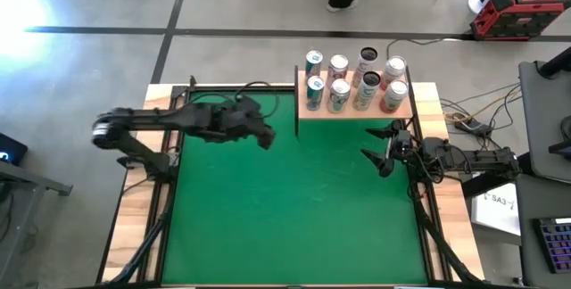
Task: Place canned beverage on shelf
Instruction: Return to Home Position
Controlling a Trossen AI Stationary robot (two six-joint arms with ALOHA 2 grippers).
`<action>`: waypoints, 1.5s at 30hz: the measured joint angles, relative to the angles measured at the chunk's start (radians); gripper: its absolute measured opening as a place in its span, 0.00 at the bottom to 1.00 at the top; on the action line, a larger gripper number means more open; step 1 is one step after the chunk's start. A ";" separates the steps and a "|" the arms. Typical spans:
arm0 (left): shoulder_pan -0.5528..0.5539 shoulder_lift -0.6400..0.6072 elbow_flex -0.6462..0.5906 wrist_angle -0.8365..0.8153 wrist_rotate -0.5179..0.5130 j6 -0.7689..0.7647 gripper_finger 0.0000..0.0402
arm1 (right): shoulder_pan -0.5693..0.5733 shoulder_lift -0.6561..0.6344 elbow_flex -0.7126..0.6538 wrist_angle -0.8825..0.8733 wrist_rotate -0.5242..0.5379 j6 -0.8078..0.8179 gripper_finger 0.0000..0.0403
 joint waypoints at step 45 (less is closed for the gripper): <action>0.000 -0.776 -1.108 1.037 0.109 0.577 0.83 | 0.000 0.000 0.000 0.000 -0.001 0.000 0.94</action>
